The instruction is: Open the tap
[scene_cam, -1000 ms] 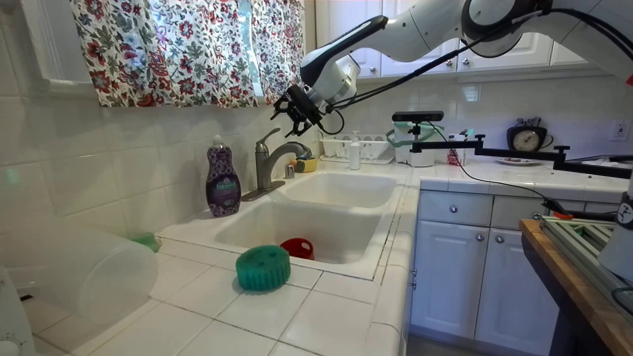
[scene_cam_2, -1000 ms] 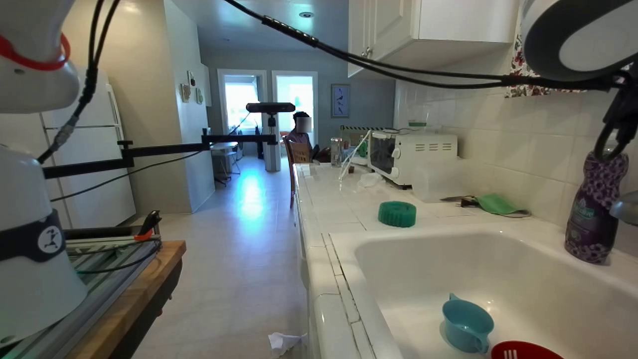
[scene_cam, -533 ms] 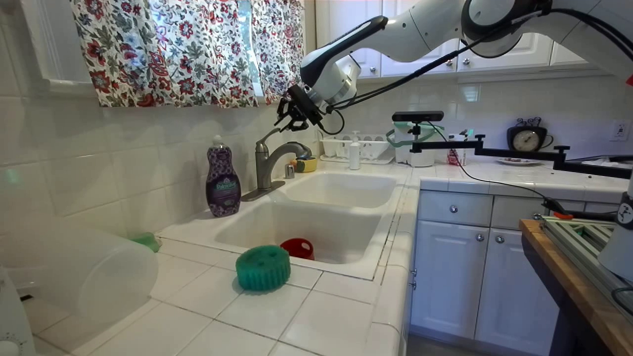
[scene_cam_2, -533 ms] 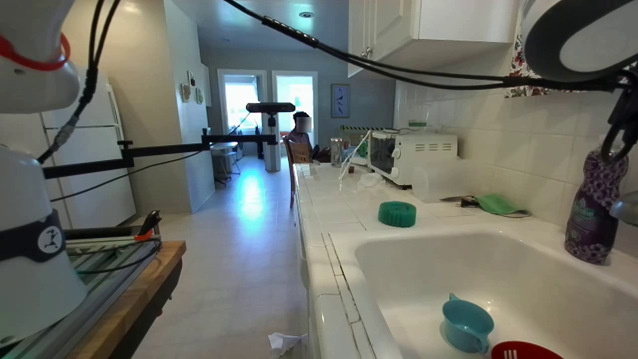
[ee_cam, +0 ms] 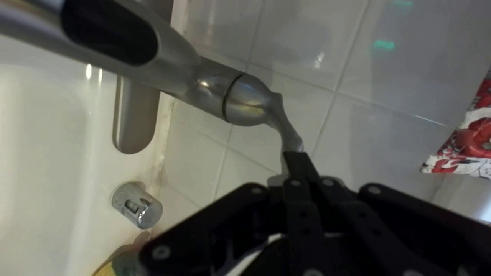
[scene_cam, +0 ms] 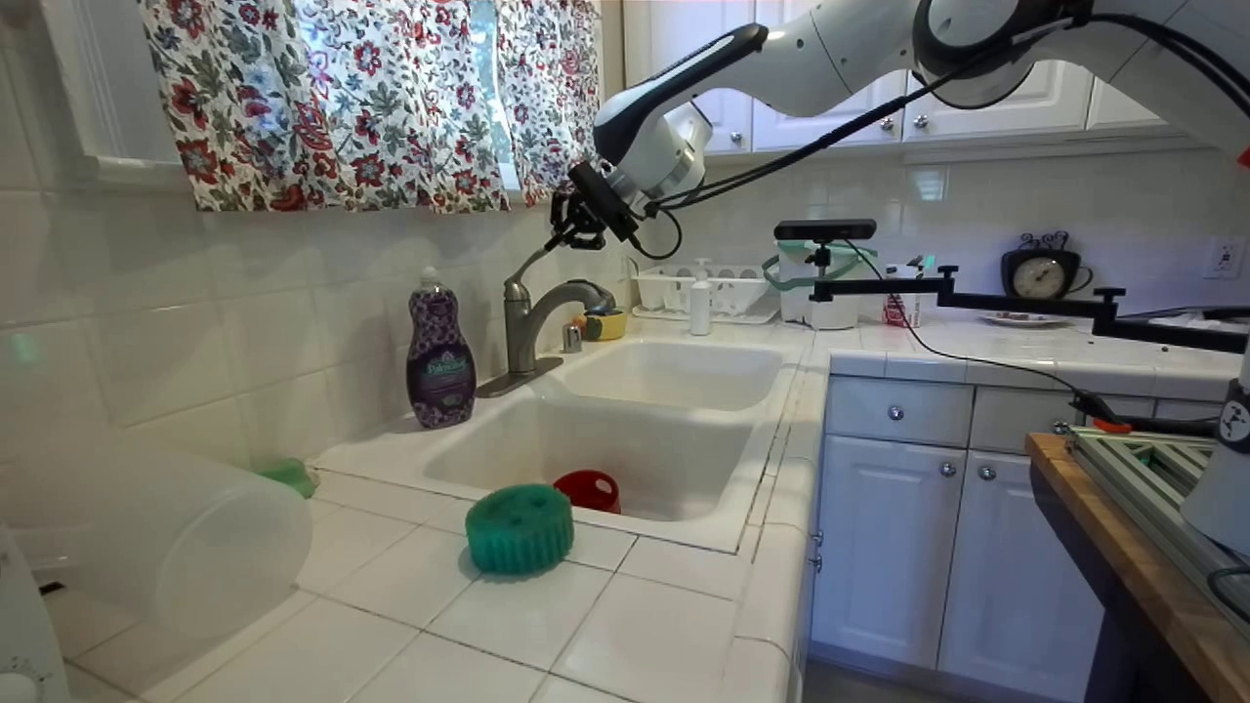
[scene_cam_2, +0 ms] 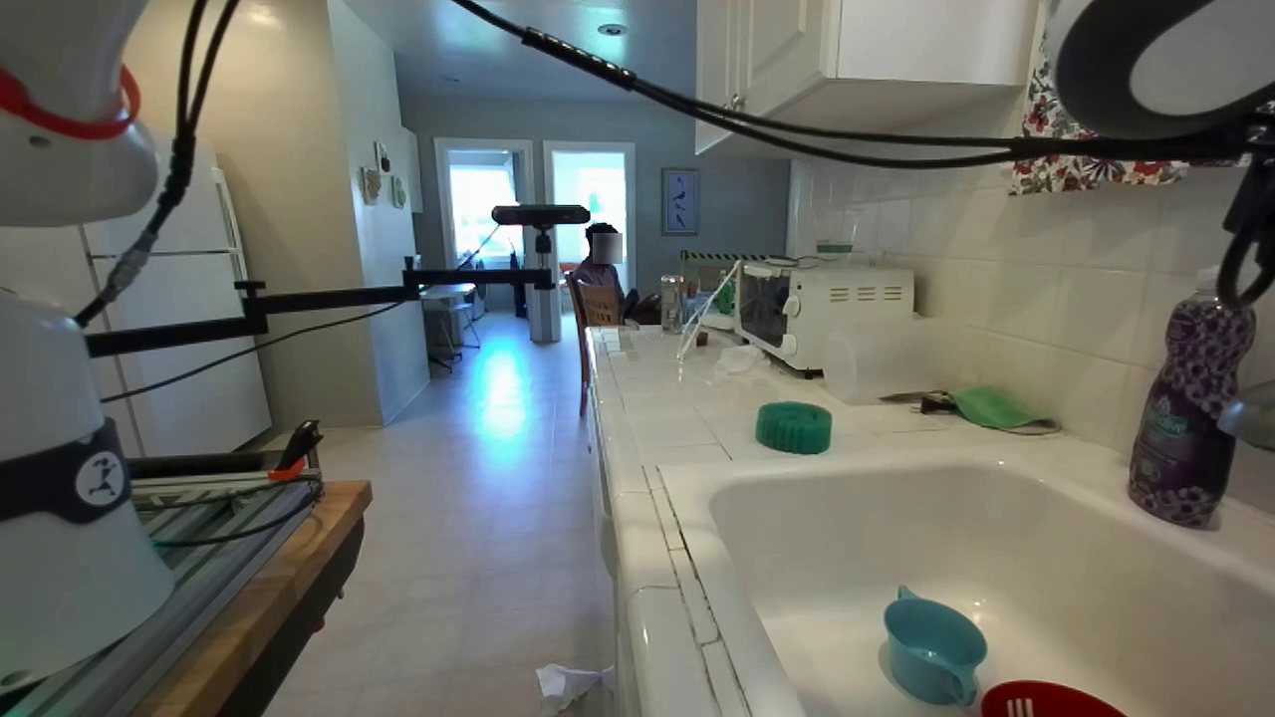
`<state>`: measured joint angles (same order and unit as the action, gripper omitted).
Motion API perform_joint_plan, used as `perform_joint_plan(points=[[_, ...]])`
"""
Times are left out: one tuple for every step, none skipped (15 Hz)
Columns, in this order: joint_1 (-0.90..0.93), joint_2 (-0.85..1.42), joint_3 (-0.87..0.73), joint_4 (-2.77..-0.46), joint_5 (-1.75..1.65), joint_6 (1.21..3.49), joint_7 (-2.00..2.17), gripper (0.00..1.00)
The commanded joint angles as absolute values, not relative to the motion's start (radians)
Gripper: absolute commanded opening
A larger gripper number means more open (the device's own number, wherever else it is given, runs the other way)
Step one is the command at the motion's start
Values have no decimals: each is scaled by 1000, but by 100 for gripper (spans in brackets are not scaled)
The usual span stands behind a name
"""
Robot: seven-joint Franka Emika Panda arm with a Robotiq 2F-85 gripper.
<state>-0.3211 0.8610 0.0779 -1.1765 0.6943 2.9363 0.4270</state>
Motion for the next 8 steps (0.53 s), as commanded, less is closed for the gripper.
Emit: perform_joint_plan(points=[[-288,826,-1,-1171,637,2779,453,0],[-283,827,-15,-1145,611,2730,456,0],[-274,826,-35,-1124,580,2689,463,0],[-272,822,-45,-1101,554,2652,464,0],[-270,820,-51,-1083,531,2626,463,0],[-267,819,-54,-1072,514,2621,466,26],[-270,819,-52,-1061,502,2608,470,27],[-274,821,-48,-1050,497,2602,476,32]])
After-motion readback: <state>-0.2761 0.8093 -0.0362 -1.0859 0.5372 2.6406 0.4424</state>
